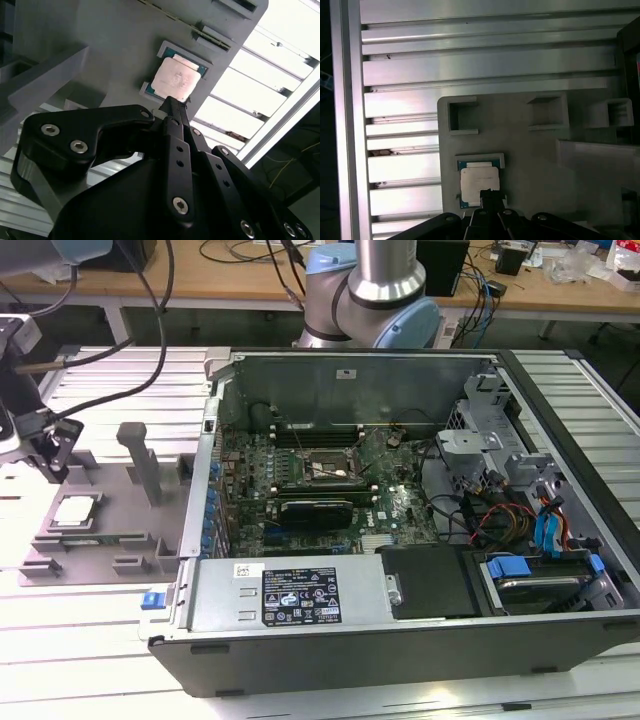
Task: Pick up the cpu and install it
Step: 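Pick up the cpu and move it towards the insertion slot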
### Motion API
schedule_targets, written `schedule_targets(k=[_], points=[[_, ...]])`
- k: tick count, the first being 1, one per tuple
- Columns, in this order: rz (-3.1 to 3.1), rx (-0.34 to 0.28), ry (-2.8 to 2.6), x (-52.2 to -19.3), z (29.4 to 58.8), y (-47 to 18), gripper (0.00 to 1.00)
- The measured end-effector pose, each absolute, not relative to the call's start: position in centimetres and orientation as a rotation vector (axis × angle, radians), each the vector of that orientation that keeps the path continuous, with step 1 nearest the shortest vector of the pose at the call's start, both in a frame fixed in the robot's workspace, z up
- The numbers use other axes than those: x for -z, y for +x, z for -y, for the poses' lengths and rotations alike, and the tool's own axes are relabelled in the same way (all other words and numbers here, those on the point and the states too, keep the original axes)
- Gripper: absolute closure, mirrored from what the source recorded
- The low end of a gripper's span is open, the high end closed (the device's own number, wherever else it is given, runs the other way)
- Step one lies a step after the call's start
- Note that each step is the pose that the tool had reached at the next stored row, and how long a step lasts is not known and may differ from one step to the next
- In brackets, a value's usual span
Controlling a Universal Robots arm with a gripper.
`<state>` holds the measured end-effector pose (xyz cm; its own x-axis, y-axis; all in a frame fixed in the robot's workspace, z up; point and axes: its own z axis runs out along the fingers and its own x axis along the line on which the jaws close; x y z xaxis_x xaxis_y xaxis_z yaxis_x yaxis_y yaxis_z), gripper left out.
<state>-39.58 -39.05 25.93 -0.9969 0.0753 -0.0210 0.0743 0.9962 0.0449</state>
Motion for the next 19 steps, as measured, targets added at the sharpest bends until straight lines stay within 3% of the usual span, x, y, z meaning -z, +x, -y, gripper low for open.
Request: schedule_targets(k=[19], points=[[-3.116, -0.069, 0.114, -23.7, 39.5, -39.7, 0.89]])
